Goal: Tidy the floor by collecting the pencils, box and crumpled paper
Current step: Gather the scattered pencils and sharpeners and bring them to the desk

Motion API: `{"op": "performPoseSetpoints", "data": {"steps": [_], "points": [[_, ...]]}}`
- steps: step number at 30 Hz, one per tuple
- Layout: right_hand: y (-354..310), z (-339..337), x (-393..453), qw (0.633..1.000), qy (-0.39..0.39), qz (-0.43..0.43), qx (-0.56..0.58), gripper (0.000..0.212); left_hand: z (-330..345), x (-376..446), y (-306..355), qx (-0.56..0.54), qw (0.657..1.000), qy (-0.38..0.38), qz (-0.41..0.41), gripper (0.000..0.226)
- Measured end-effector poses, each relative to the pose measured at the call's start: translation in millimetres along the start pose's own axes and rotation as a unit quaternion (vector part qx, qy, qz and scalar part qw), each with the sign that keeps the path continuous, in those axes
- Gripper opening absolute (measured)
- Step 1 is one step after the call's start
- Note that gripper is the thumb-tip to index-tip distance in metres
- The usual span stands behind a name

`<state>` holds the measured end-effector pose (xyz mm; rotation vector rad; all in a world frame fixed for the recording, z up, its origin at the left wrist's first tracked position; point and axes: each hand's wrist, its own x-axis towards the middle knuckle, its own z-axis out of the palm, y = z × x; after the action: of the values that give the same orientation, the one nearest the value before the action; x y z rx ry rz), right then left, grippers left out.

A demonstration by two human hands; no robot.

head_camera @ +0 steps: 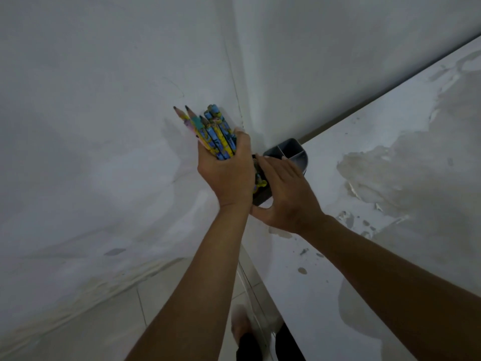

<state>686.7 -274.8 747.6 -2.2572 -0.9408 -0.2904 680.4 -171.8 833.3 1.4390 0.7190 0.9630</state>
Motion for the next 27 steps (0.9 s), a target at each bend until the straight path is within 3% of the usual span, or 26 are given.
{"op": "performPoseSetpoints", "data": {"steps": [5, 14, 21, 25, 27], "points": [[-3, 4, 3, 0.999, -0.033, 0.04, 0.013, 0.089, 4, -8, -13, 0.013, 0.998, -0.015, -0.054, 0.022], [-1, -4, 4, 0.999, -0.03, 0.022, 0.033, 0.088, -22, -6, -36, 0.042, 0.983, -0.101, -0.144, 0.02], [-2, -6, 4, 0.997, -0.045, 0.032, 0.053, 0.086, -35, 1, -37, 0.157, 0.966, -0.186, -0.092, 0.018], [-3, -3, 5, 0.997, -0.042, 0.032, 0.047, 0.083, -37, -3, -30, 0.166, 0.961, -0.208, -0.07, 0.032], [-1, -4, 5, 0.996, -0.05, 0.031, 0.06, 0.084, -38, -7, -25, 0.167, 0.961, -0.213, -0.052, 0.029]]}}
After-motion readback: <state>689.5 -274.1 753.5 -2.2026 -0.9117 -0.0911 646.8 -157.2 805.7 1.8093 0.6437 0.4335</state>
